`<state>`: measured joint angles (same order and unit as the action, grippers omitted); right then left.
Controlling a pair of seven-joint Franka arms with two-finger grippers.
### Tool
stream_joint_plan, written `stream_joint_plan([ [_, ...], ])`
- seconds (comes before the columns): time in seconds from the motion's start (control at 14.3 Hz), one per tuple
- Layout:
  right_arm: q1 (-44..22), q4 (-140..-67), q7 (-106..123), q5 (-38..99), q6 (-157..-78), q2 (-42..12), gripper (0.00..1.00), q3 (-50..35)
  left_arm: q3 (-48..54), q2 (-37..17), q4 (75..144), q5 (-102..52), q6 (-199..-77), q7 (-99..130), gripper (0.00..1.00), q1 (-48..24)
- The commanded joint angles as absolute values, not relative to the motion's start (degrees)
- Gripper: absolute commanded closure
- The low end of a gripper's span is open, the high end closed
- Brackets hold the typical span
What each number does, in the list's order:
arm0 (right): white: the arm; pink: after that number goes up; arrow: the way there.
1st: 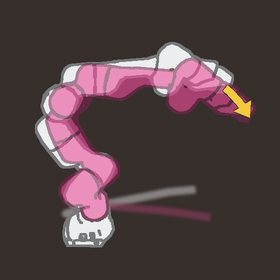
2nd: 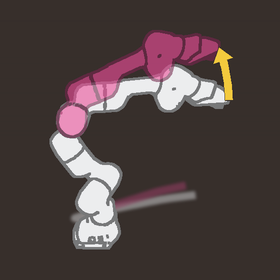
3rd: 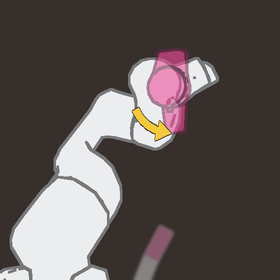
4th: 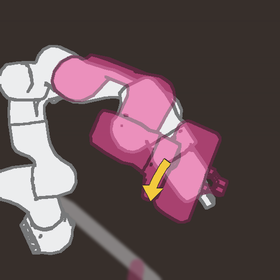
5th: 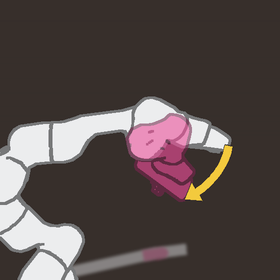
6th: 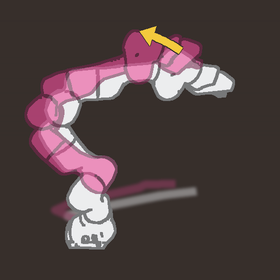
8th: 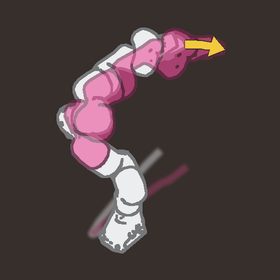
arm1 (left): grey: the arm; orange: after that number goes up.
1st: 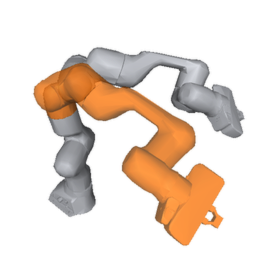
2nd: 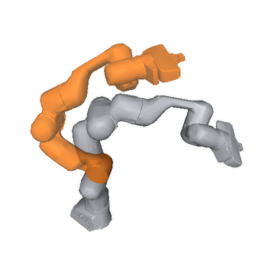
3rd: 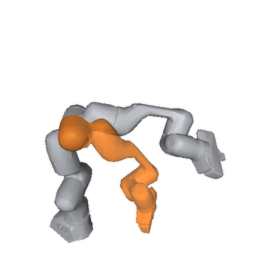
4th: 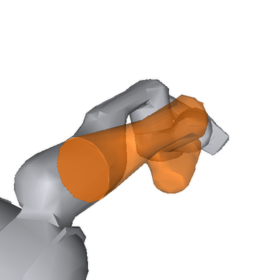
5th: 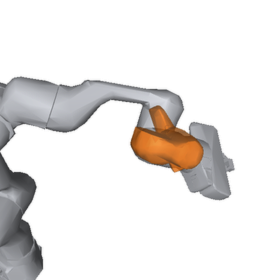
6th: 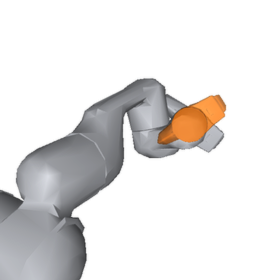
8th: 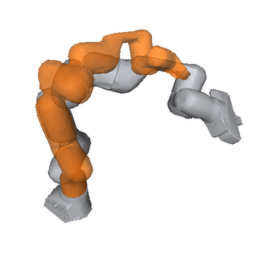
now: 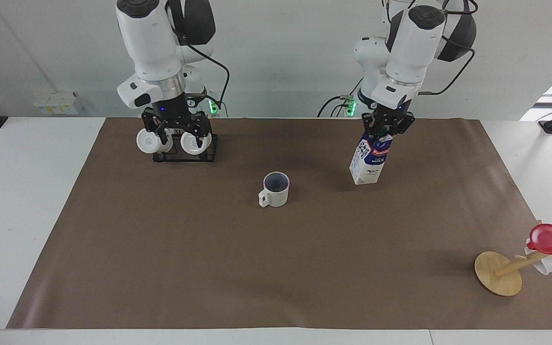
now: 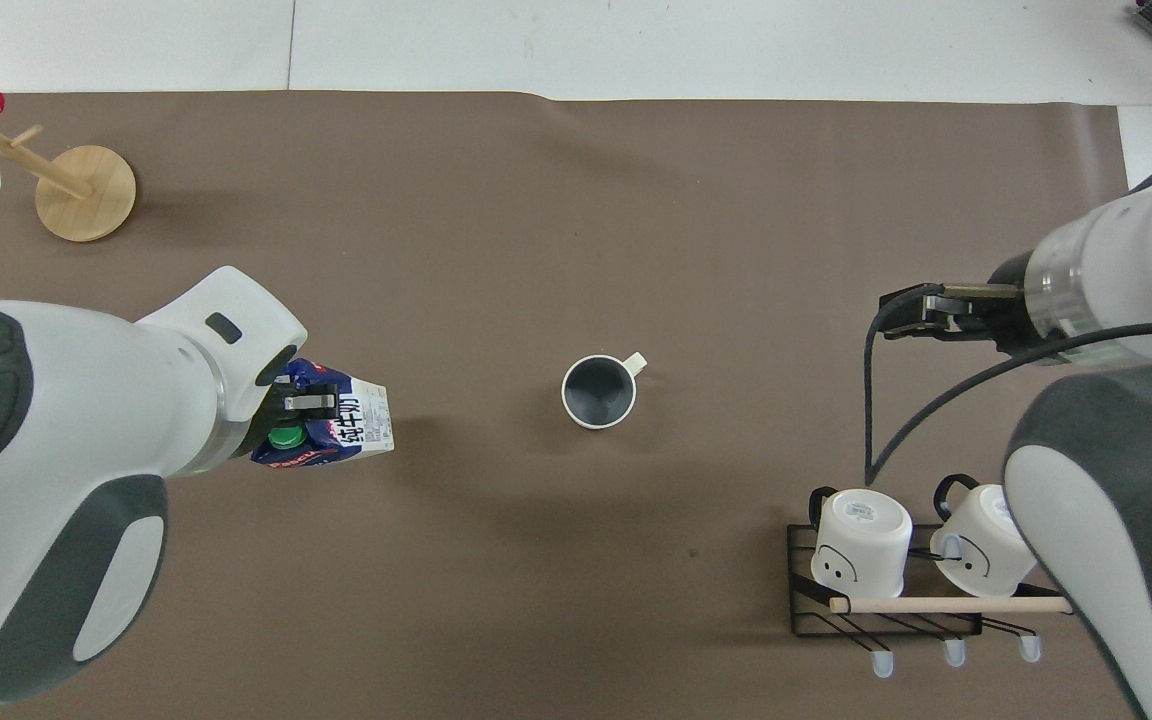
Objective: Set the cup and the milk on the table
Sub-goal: 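Carry the milk carton with the left gripper beside the mug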
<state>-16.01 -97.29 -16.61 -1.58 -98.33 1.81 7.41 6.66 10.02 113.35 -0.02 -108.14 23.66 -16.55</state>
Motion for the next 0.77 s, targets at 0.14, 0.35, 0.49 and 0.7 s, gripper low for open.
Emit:
stream_joint_plan([
  [0.14, -10.03, -98.08, -14.15, -0.97, -93.62, 4.04, 0.0, 7.03, 5.8, 5.19, 108.2, -0.09, -106.96, 34.17, 0.64, -23.89],
  [0.35, -6.25, -98.17, -9.95, -0.88, -91.06, 4.13, 0.0, 7.03, 5.8, 1.16, 105.74, 0.35, -108.54, 39.71, 0.64, -27.76],
  [0.49, -4.31, -97.82, -7.48, -0.88, -91.05, 4.39, 0.0, 7.03, 5.8, -1.22, 104.77, 0.61, -109.77, 41.13, 0.64, -28.39],
  [0.7, -2.73, -95.82, -4.67, -0.62, -90.97, 4.48, 0.0, 7.21, 5.89, -5.52, 103.28, 3.15, -112.31, 43.77, 0.64, -30.76],
])
